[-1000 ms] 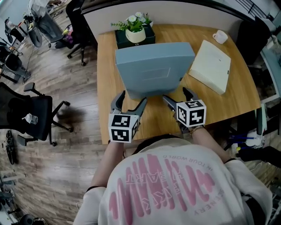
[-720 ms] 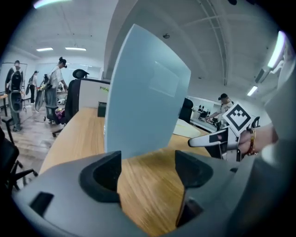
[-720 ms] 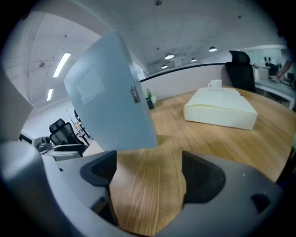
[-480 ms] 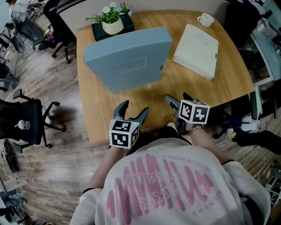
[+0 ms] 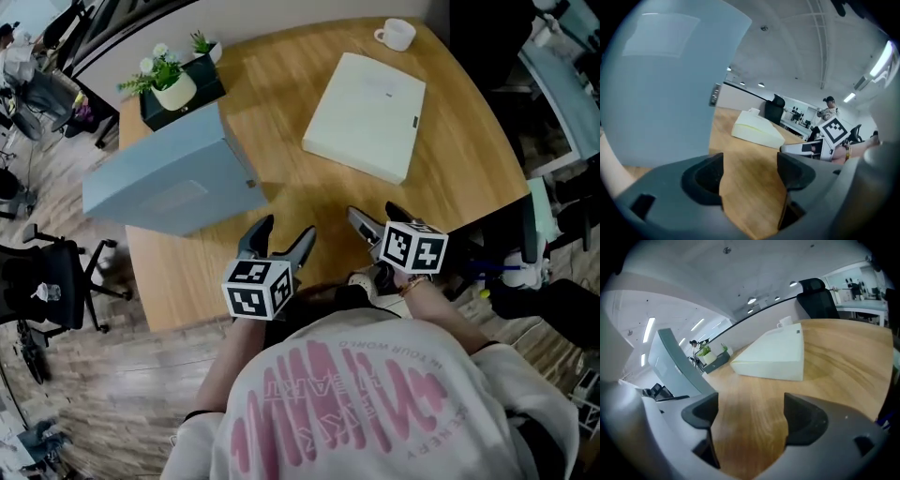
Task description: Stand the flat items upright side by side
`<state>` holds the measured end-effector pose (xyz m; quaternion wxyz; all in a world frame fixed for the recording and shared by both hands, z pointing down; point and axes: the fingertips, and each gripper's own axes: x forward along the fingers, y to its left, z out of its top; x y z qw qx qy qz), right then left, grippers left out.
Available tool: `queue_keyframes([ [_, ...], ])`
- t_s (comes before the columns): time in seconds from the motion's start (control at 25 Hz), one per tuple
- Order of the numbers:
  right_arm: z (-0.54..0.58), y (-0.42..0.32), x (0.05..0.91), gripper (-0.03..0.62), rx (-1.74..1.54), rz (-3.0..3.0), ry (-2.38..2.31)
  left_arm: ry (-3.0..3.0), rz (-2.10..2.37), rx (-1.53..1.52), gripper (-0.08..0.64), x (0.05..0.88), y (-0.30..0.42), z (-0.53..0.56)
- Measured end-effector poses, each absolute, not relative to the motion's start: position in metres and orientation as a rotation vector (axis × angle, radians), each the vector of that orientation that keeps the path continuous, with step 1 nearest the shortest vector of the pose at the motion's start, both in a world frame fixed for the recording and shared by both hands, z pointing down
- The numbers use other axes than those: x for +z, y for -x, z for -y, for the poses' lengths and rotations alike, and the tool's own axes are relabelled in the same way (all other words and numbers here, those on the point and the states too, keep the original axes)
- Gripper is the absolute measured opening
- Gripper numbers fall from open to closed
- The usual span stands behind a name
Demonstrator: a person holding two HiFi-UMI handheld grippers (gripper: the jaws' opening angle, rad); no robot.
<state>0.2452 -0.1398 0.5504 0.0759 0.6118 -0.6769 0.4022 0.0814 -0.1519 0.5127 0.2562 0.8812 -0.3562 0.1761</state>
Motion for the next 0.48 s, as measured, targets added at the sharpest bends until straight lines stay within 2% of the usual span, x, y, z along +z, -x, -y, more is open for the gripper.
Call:
queue_keyframes([
  [0.24, 0.149, -0.340, 0.539, 0.439, 1.231, 2.085, -1.902, -2.324, 1.005, 0.435, 0.357, 0.517, -0.157, 0.162],
  [0.48, 0.152, -0.416, 0.525, 0.439, 1.225, 2.091, -1.992, -2.351, 1.073, 0.343, 0.356, 0.485, -0.210, 0.189],
])
